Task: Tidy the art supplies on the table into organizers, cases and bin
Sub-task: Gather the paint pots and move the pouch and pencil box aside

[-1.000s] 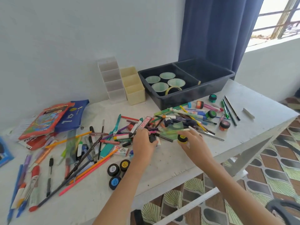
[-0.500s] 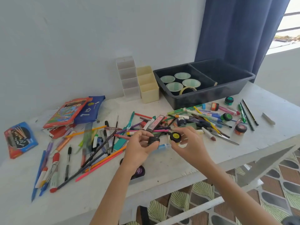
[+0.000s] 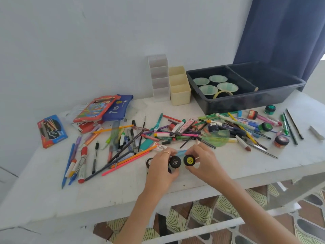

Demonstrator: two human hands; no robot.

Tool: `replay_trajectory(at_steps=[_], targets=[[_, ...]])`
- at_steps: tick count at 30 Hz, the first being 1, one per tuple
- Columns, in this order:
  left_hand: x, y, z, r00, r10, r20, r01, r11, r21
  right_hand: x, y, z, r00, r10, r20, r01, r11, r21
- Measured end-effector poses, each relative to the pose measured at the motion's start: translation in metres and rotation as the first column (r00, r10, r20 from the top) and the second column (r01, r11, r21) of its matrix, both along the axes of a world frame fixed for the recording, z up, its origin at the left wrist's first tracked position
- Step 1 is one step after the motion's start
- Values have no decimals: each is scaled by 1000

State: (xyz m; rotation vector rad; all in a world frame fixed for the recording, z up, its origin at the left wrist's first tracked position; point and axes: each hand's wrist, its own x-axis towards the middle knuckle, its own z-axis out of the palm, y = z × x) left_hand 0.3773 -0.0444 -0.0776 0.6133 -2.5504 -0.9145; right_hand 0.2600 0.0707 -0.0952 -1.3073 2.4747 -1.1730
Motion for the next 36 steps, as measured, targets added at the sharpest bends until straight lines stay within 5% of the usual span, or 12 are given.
replay_trajectory(at_steps=[13, 20, 23, 28, 36], targets=[[-15, -5, -5, 987, 46, 151, 6, 947, -322, -2, -10, 2, 998, 3, -63, 7, 987, 158], [-23, -13, 4, 967, 13, 255, 60, 960, -275, -7, -10, 10, 999, 32, -32, -23, 968, 251], [-24, -20, 10, 977, -57, 204, 73, 995, -74, -10, -5, 14, 999, 32, 13, -35, 961, 273], [-38, -31, 21, 993, -30, 114, 30, 1000, 5, -26, -1, 31, 999, 14, 51, -29, 955, 295], [-97, -51, 20, 994, 107, 7, -107, 994, -18, -67, -19, 41, 964, -263, -40, 266, 959, 99]])
